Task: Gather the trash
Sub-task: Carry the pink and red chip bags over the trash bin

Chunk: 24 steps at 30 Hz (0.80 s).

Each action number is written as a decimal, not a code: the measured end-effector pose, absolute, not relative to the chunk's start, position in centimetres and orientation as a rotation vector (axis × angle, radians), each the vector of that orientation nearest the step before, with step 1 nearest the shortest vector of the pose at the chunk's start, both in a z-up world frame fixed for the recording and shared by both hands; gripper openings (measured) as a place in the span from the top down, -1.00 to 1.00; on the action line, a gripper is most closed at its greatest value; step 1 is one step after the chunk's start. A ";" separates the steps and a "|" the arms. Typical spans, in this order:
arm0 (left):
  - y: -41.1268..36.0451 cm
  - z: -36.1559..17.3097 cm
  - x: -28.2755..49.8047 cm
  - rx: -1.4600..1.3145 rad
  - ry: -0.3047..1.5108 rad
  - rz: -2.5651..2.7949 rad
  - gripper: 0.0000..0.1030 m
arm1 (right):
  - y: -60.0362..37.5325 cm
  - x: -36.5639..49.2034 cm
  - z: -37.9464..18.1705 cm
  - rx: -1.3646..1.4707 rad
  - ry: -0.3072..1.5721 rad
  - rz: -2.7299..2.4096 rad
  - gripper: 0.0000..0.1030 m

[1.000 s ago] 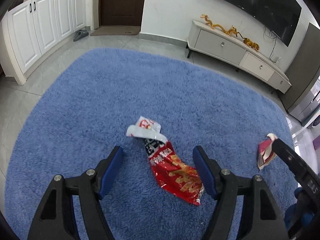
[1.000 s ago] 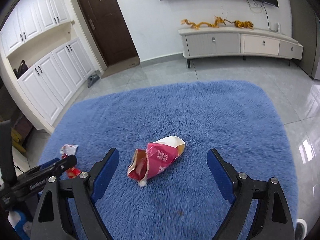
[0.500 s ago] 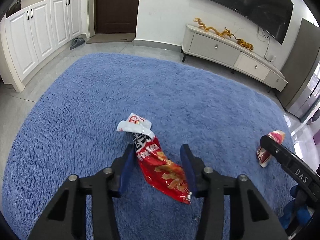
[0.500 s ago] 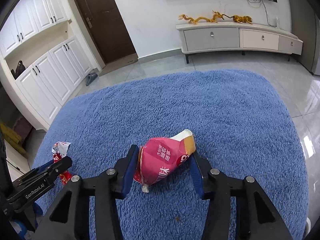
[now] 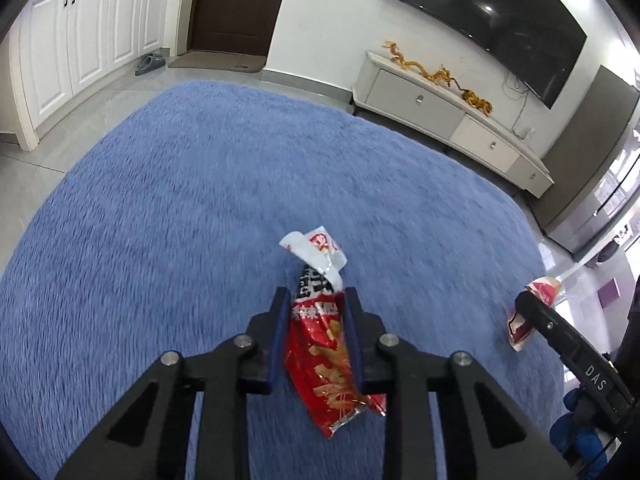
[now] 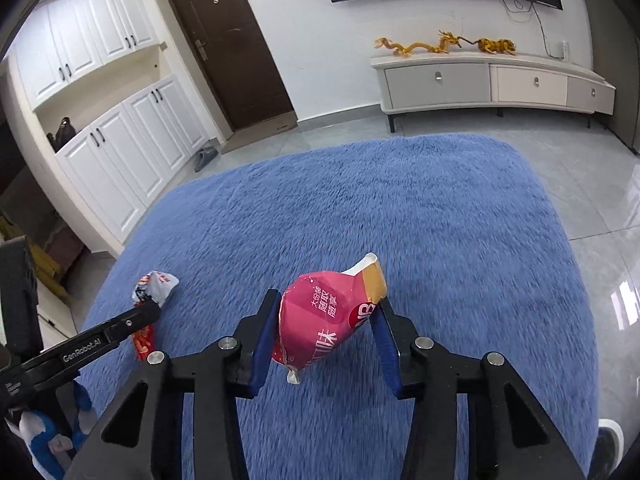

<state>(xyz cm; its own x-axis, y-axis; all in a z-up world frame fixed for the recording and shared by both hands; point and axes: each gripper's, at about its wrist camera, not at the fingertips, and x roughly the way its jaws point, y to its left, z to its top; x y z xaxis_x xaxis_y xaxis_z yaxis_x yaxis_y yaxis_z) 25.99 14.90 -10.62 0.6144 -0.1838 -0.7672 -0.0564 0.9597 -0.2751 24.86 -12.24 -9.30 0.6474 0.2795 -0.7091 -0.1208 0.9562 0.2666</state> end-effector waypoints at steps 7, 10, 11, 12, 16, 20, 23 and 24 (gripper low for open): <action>14.0 -9.2 21.2 -0.287 0.890 -0.133 0.53 | -13.0 18.6 -8.1 0.177 0.829 0.281 0.14; 13.2 -8.3 19.1 -0.281 0.877 -0.165 0.53 | -13.5 15.6 -7.6 0.160 0.827 0.296 0.15; 12.9 -8.0 18.3 -0.276 0.871 -0.176 0.53 | -13.8 14.6 -7.4 0.159 0.825 0.299 0.15; 12.5 -7.7 17.6 -0.265 0.864 -0.183 0.53 | -13.9 13.9 -7.3 0.158 0.823 0.300 0.15; 10.8 -6.2 15.3 -0.195 0.822 -0.200 0.53 | -15.0 10.3 -6.2 0.145 0.806 0.298 0.15; 8.9 -4.4 13.0 -0.136 0.777 -0.227 0.53 | -16.0 7.3 -4.6 0.118 0.776 0.286 0.15; 7.9 -3.6 11.9 -0.125 0.762 -0.246 0.53 | -17.1 5.4 -3.7 0.119 0.755 0.276 0.15; 7.6 -3.4 11.6 -0.122 0.758 -0.251 0.53 | -17.6 4.6 -3.4 0.122 0.749 0.267 0.15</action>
